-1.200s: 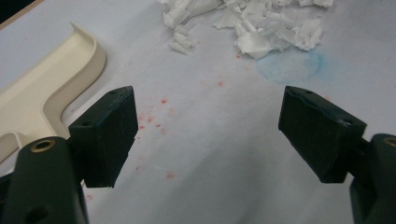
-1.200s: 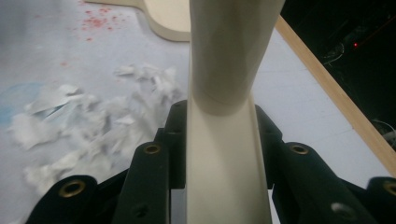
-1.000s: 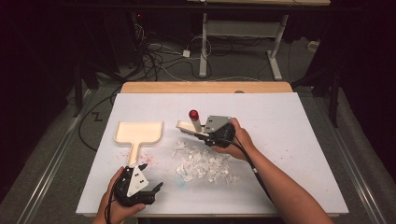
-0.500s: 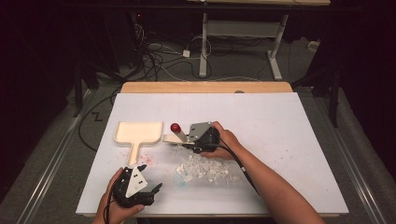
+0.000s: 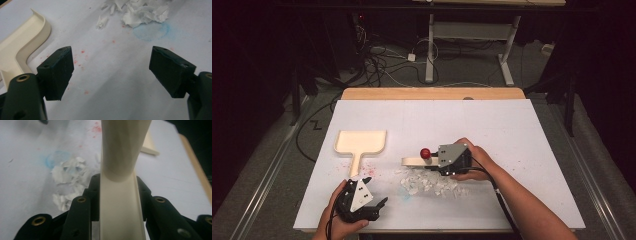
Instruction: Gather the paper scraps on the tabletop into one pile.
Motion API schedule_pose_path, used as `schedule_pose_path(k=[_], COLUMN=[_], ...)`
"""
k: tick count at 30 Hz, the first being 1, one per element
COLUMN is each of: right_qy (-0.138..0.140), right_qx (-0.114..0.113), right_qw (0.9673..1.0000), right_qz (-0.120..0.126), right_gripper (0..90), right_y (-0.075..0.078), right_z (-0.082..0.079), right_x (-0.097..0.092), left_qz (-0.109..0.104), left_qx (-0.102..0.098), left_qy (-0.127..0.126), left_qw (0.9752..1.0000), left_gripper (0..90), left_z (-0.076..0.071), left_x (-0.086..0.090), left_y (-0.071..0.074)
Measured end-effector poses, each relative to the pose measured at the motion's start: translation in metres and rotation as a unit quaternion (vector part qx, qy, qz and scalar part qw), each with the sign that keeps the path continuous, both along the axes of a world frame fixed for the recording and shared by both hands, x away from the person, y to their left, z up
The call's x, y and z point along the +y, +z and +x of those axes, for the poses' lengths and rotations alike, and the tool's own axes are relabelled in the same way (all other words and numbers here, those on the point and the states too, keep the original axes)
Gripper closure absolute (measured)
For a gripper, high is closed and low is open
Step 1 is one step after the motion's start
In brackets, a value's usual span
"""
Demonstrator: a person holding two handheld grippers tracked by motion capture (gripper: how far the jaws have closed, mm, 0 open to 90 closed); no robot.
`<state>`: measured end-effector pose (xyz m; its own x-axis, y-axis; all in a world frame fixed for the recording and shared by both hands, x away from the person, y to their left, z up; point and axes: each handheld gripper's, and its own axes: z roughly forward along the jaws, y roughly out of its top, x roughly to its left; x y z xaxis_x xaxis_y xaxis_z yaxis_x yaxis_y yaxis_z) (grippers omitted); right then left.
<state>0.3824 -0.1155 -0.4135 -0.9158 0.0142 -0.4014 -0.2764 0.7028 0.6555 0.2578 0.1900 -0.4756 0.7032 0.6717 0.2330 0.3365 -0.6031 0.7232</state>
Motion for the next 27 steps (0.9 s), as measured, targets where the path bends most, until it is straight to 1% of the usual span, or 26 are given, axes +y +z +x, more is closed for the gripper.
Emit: schedule_pose_path(k=[3, 5, 6, 7, 8, 9, 11, 12, 13, 14, 16, 17, 18, 19, 21, 22, 23, 24, 25, 26, 27], right_qy=[-0.025, -0.05, -0.063, -0.063, -0.085, -0.12, -0.165, -0.183, -0.183, -0.234, -0.278, -0.302, -0.319, -0.333, -0.363, -0.376, -0.385, -0.385, -0.391, -0.391, -0.4], right_qx=[-0.001, -0.001, 0.001, 0.001, 0.0, 0.004, 0.007, 0.01, 0.01, 0.02, 0.026, 0.03, 0.039, 0.045, 0.056, 0.061, 0.068, 0.068, 0.074, 0.074, 0.081], right_qw=[0.999, 0.9972, 0.9961, 0.9961, 0.9942, 0.9905, 0.9844, 0.9813, 0.9813, 0.9699, 0.9584, 0.9512, 0.9458, 0.9408, 0.9294, 0.9242, 0.9198, 0.9198, 0.917, 0.917, 0.9125], right_qz=[0.036, 0.055, 0.062, 0.062, 0.065, 0.066, 0.061, 0.059, 0.059, 0.062, 0.058, 0.057, 0.049, 0.044, 0.032, 0.03, 0.029, 0.029, 0.024, 0.024, 0.031], right_gripper=[67.7, 67.7, 67.7, 67.7, 67.7, 67.7, 67.7, 67.7, 67.7, 67.7, 67.7, 67.8, 67.8, 67.7, 67.7, 67.7, 67.8, 67.8, 67.7, 67.7, 67.8], right_y=[0.01, 0.016, 0.019, 0.019, 0.022, 0.026, 0.03, 0.032, 0.032, 0.032, 0.028, 0.024, 0.02, 0.016, 0.008, 0.004, 0.001, 0.001, -0.003, -0.003, -0.007], right_z=[0.001, 0.002, 0.002, 0.002, 0.002, 0.0, -0.004, -0.005, -0.005, -0.009, -0.015, -0.019, -0.022, -0.027, -0.033, -0.036, -0.039, -0.039, -0.043, -0.043, -0.044], right_x=[-0.012, -0.021, -0.026, -0.026, -0.03, -0.038, -0.047, -0.053, -0.053, -0.065, -0.077, -0.083, -0.089, -0.094, -0.103, -0.106, -0.108, -0.108, -0.11, -0.11, -0.109], left_qz=[0.001, 0.002, 0.002, 0.002, 0.002, 0.001, 0.0, 0.0, 0.002, 0.002, 0.001, 0.001, 0.002, 0.002, 0.007, 0.008, 0.007, 0.007, 0.004, 0.004, 0.006], left_qx=[0.001, 0.002, 0.002, 0.002, 0.001, 0.0, -0.001, -0.001, -0.001, -0.001, -0.003, -0.004, -0.003, -0.004, -0.005, -0.005, -0.006, -0.006, -0.009, -0.009, -0.01], left_qy=[0.0, -0.002, -0.002, -0.002, -0.001, 0.0, 0.0, 0.0, 0.0, 0.001, -0.002, -0.003, -0.004, -0.004, -0.006, -0.007, -0.007, -0.007, -0.012, -0.012, -0.014], left_qw=[1.0, 1.0, 1.0, 1.0, 1.0, 1.0, 1.0, 1.0, 1.0, 1.0, 1.0, 1.0, 1.0, 1.0, 0.9999, 0.9999, 0.9999, 0.9999, 0.9999, 0.9999, 0.9998], left_gripper=[19.0, 18.9, 18.9, 18.9, 18.9, 19.0, 18.9, 19.0, 19.0, 19.0, 18.9, 18.9, 19.0, 19.0, 18.9, 18.9, 19.0, 18.9, 19.0, 18.9, 18.9], left_z=[0.0, 0.0, 0.0, 0.0, 0.0, 0.0, 0.0, 0.0, 0.0, -0.001, -0.002, -0.002, -0.002, -0.002, -0.002, -0.002, -0.003, -0.003, -0.003, -0.003, -0.003], left_x=[0.0, 0.0, 0.0, 0.0, 0.0, 0.0, 0.001, 0.001, 0.001, 0.001, 0.0, 0.0, 0.0, 0.0, -0.001, -0.002, -0.002, -0.002, -0.004, -0.004, -0.005], left_y=[0.0, -0.001, -0.001, -0.001, -0.001, 0.0, 0.0, 0.0, 0.001, 0.001, 0.001, 0.001, 0.001, 0.001, 0.001, 0.002, 0.002, 0.002, 0.003, 0.003, 0.003])
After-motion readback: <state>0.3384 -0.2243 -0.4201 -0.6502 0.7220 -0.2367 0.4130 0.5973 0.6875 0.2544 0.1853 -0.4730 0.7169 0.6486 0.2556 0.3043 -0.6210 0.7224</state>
